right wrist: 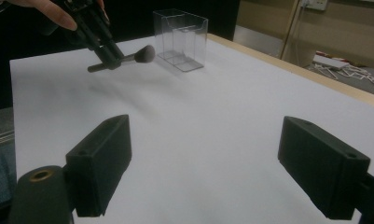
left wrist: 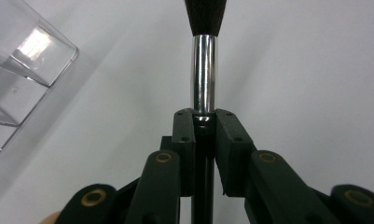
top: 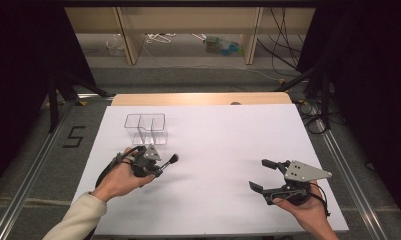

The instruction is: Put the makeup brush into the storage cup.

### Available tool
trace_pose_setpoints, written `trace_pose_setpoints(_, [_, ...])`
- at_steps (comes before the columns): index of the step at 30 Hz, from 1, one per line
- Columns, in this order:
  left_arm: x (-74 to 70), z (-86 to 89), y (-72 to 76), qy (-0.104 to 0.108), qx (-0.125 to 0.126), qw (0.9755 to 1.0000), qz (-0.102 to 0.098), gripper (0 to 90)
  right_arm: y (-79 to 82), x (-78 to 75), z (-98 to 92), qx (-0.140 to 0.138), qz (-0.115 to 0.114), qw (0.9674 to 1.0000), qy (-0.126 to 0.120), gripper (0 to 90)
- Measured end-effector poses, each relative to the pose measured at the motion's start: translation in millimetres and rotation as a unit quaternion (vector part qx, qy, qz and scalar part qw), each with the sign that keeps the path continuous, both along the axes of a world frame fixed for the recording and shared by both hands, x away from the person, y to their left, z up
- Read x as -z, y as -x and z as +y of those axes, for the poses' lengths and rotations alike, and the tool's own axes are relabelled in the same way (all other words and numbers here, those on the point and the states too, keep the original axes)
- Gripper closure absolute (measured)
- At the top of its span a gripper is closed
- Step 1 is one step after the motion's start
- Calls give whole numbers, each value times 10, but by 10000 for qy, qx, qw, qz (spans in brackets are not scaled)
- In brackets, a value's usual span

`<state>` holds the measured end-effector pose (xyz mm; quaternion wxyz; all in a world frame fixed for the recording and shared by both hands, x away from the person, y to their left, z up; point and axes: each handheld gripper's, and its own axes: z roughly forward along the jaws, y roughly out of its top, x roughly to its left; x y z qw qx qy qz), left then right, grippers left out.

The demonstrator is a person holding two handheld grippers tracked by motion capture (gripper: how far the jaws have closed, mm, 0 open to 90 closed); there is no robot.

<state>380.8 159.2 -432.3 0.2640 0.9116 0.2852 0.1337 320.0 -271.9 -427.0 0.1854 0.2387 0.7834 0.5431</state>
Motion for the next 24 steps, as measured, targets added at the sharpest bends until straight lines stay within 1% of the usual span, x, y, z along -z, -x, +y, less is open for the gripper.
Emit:
trace_pose_setpoints(1, [-2, 6, -2, -21, -14, 10000, -11, 785, -1, 0, 0, -2, -2, 10000, 0, 182])
trace_pose_setpoints(2, [-5, 12, 3, 37, -85, 9999, -116, 785, 0, 1, 2, -2, 0, 10000, -19, 182])
trace_pose_setpoints(3, [-1, 20, 1, 84, -105, 9997, -196, 785, 0, 0, 1, -1, 2, 10000, -1, 183])
trace_pose_setpoints(4, [-13, 26, 6, 43, -110, 9998, -156, 785, -1, 2, 3, -2, -7, 10000, -9, 182])
trace_pose_setpoints(5, [-22, 37, 5, 22, -104, 9998, -190, 785, 0, 1, 3, -2, -6, 10000, -10, 182])
trace_pose_setpoints(6, [-20, 45, 11, 118, -120, 9996, -237, 785, 0, 1, 3, -2, -6, 10000, -10, 183])
trace_pose_setpoints(8, [-9, 47, 32, 347, -247, 9986, -311, 785, 0, 1, 2, 1, -2, 10000, -12, 183])
trace_pose_setpoints(9, [-16, 58, 31, 358, -207, 9987, -310, 785, 1, 0, 0, 2, 2, 10000, -1, 182])
trace_pose_setpoints(10, [-16, 59, 38, 426, -259, 9981, -370, 785, -1, 2, 2, -1, -7, 10000, -18, 183])
trace_pose_setpoints(11, [-24, 68, 35, 425, -232, 9976, -491, 785, -1, 2, 2, 1, -7, 10000, -8, 183])
trace_pose_setpoints(12, [-23, 73, 38, 462, -267, 9975, -472, 785, -2, 2, 3, -3, -6, 10000, -9, 183])
trace_pose_setpoints(14, [-25, 87, 44, 529, -312, 9966, -546, 785, -1, 2, 4, -3, -6, 10000, -5, 183])
trace_pose_setpoints(18, [-23, 108, 58, 602, -355, 9957, -604, 785, 0, 2, 3, -9, 0, 10000, -15, 183])
trace_pose_setpoints(19, [-28, 116, 59, 640, -384, 9950, -662, 785, 0, 1, 2, -2, -1, 10000, -16, 183])
trace_pose_setpoints(20, [-40, 132, 52, 584, -345, 9954, -673, 786, 0, 2, 1, 6, -6, 10000, -10, 183])
trace_pose_setpoints(22, [-46, 151, 48, 664, -382, 9946, -706, 785, -1, 2, 3, -2, -8, 10000, -12, 182])
trace_pose_setpoints(24, [-45, 170, 44, 716, -364, 9941, -731, 785, -1, 2, 3, -1, -8, 10000, -7, 182])
